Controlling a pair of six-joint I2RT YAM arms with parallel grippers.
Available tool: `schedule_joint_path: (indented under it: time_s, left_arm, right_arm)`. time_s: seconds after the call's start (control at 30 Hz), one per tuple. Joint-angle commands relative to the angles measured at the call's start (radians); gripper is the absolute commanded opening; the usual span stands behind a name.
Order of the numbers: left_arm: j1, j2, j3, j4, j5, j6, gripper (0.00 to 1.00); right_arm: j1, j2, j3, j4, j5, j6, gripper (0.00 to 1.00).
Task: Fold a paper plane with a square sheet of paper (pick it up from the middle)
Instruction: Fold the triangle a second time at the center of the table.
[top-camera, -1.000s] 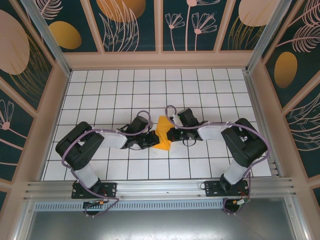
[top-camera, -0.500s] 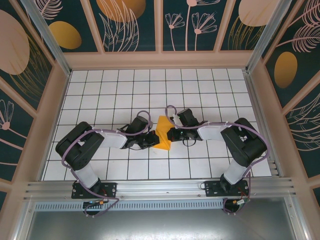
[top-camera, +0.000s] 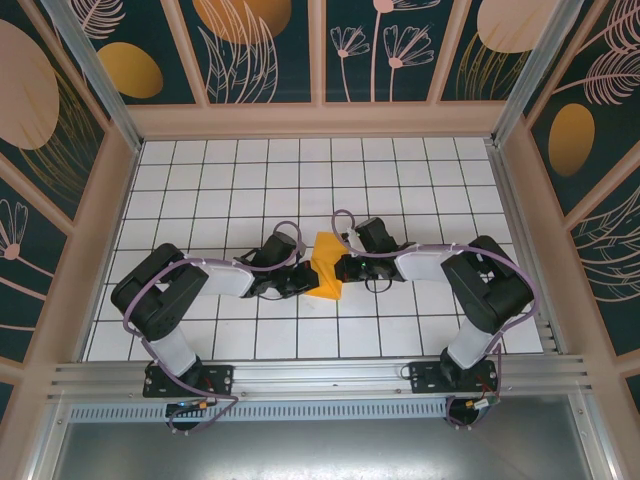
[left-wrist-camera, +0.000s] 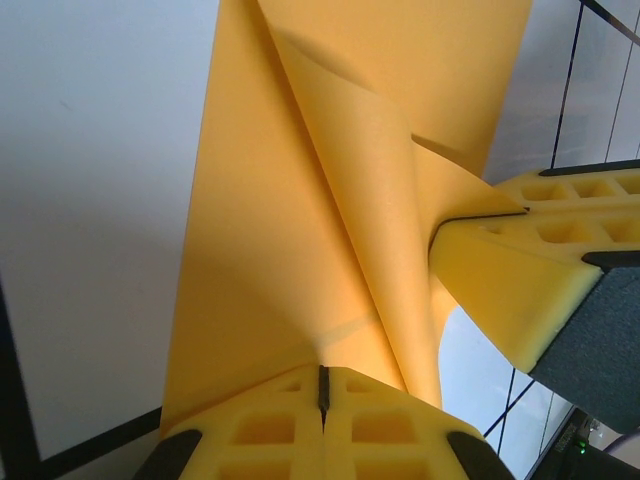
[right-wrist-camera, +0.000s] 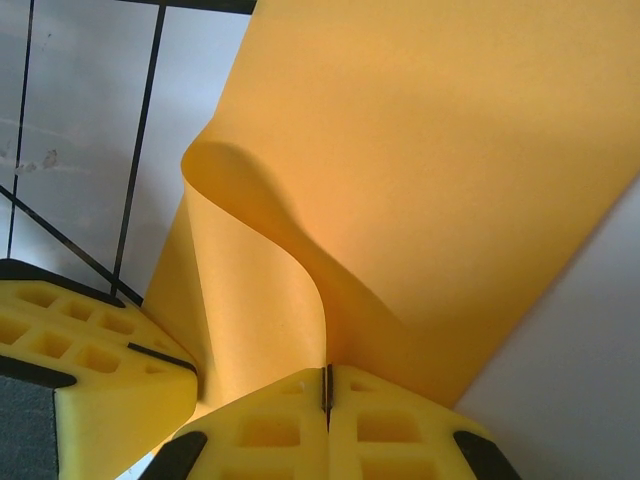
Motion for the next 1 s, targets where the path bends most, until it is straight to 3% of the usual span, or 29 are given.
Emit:
schedule_joint_path:
  time_s: [0.0, 0.13, 0.33, 0.97]
  left_arm:
    - [0.002, 0.0, -0.015, -0.045, -0.064, 0.02, 0.0]
    - [0.002, -0.001, -0.015, -0.044, -0.062, 0.017, 0.0]
    - [0.001, 0.0, -0.019, -0.041, -0.067, 0.017, 0.0]
    - [0.001, -0.001, -0.019, -0.045, -0.068, 0.018, 0.0]
  right_arm:
    - [0.02, 0.005, -0.009, 0.004, -0.025, 0.007, 0.05]
    - [0.023, -0.031, -0.006, 0.014, -0.064, 0.018, 0.05]
    - [0.023, 0.003, 0.006, -0.044, 0.046, 0.02, 0.04]
    - [0.02, -0.02, 0.025, -0.041, 0.031, -0.007, 0.05]
